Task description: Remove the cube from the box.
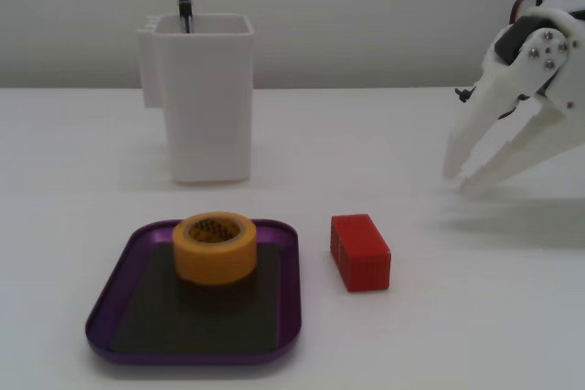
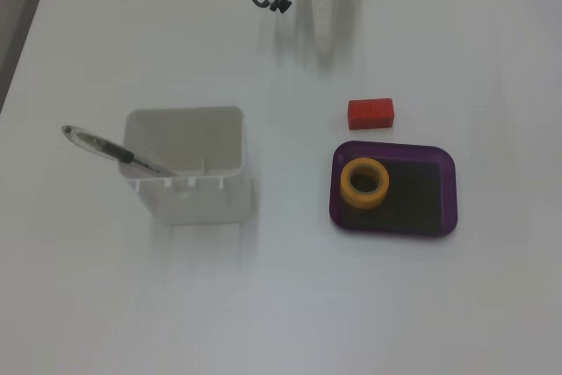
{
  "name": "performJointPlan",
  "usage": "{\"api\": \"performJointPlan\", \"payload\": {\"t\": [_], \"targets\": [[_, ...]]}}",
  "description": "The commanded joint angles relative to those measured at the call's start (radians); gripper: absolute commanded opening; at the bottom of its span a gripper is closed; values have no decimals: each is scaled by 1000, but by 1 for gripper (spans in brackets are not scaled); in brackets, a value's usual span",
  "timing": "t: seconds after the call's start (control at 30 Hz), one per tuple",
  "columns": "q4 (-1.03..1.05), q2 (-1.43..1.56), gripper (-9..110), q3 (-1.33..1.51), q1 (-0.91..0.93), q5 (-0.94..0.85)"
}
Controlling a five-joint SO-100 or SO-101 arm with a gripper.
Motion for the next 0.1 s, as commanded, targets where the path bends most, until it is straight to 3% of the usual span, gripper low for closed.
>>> {"api": "performJointPlan", "payload": {"t": [0.0, 0.07], "targets": [[-2, 63, 1, 9, -3, 5], [-2, 63, 1, 9, -3, 5]]}}
